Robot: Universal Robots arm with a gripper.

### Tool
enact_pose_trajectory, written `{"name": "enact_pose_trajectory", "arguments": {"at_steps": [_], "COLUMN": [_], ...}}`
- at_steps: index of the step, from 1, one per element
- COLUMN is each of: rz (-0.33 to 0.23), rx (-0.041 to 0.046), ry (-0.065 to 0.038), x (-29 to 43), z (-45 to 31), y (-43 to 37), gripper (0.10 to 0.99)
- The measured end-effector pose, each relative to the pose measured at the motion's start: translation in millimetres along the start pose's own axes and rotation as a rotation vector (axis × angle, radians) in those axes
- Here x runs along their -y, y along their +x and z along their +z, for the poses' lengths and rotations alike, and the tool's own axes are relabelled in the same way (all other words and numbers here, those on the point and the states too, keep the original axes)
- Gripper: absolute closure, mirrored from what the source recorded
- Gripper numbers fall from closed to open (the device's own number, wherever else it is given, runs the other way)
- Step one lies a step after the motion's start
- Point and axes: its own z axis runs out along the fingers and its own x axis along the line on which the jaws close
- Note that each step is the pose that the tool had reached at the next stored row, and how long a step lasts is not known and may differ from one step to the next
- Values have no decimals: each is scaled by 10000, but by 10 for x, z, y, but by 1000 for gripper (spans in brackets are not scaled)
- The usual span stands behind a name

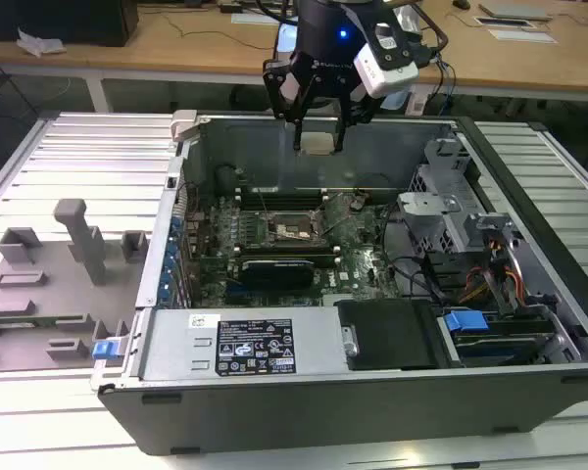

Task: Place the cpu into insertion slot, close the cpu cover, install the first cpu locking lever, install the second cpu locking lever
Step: 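Place the cpu into insertion slot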

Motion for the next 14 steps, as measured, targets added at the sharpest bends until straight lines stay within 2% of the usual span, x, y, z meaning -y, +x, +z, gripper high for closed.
{"name": "enact_pose_trajectory", "arguments": {"at_steps": [5, 11, 12, 14], "rz": [0, 0, 1, 11], "rx": [0, 1, 2, 4], "ry": [1, 17, 31, 122], "x": [0, 9, 10, 14], "z": [1, 101, 117, 157], "y": [1, 0, 0, 6], "gripper": [545, 545, 545, 545]}}
